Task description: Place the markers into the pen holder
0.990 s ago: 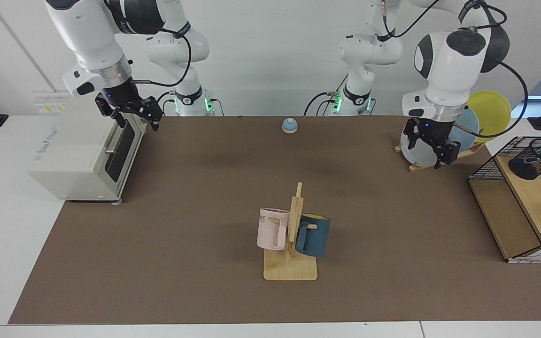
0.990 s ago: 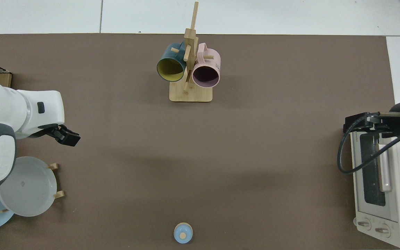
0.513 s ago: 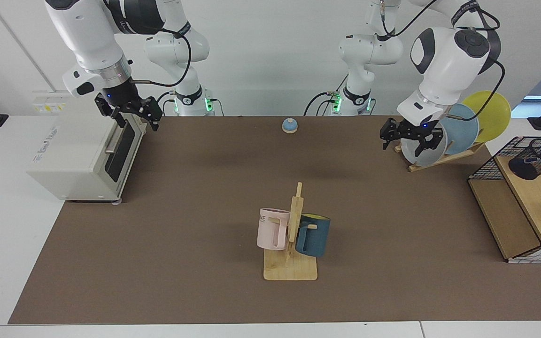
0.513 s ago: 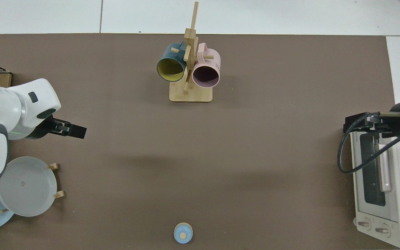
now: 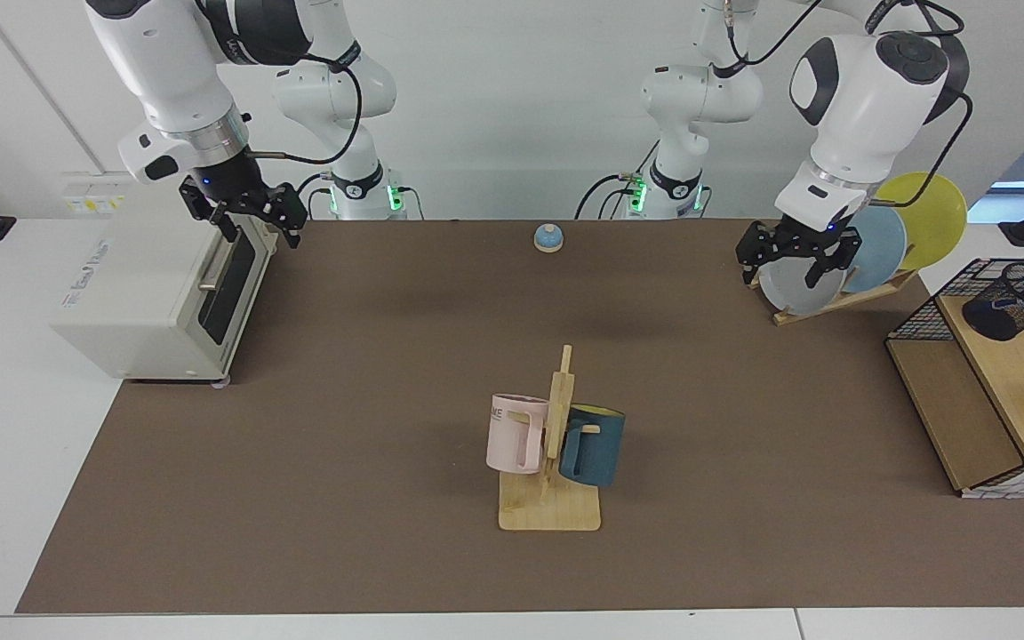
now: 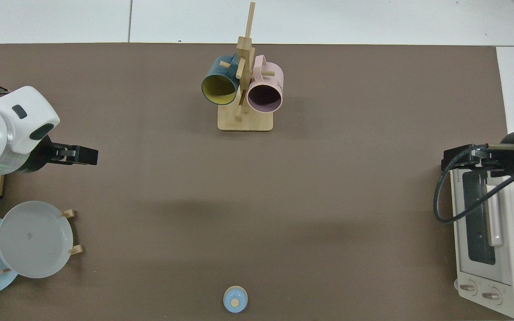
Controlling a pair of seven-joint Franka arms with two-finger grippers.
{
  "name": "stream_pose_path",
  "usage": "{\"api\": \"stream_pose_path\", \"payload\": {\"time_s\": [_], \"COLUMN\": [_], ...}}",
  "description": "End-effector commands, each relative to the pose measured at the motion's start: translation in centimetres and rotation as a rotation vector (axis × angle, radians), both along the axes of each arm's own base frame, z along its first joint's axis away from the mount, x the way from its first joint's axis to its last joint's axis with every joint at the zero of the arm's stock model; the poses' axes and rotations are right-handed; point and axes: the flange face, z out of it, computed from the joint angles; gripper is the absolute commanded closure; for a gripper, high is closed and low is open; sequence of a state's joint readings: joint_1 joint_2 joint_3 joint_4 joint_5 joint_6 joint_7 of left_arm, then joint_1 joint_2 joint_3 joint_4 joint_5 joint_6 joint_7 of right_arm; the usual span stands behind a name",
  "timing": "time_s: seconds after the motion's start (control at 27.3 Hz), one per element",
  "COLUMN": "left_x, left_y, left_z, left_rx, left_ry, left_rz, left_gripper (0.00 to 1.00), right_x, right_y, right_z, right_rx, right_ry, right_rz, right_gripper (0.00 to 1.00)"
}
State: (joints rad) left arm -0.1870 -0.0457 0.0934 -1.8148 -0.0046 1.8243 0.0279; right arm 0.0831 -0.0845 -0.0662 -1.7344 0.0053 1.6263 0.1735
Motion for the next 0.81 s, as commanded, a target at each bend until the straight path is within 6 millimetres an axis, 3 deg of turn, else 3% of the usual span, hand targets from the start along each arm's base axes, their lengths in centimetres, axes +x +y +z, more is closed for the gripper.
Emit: {"api": "stream_pose_path", "payload": {"time_s": [0.0, 0.11, 0.29, 0.77], "left_x": [-0.8, -0.7, -0.9, -2.3], "left_y": [1.8, 3.6, 3.2, 4.1], "left_z": [3.4, 4.1, 6.1, 5.7], "left_rx": [0.014, 0.016, 0.02, 0.028], "left_ry": [-0.015, -0.027, -0.046, 0.024], "left_rz": [0.047, 0.071, 0.067, 0.057], "left_gripper": [0.0, 0.0, 0.0, 0.0], "right_x": [-0.2, -0.2, -0.2, -0.2], "right_y": [-0.4, -0.5, -0.5, -0.4], "right_z": [0.2, 0.2, 0.2, 0.2], "right_rx": [0.002, 0.002, 0.002, 0.002], "right_ry": [-0.004, -0.004, -0.004, -0.005], "right_rz": [0.009, 0.009, 0.008, 0.009], "right_gripper": [0.0, 0.0, 0.0, 0.0]}}
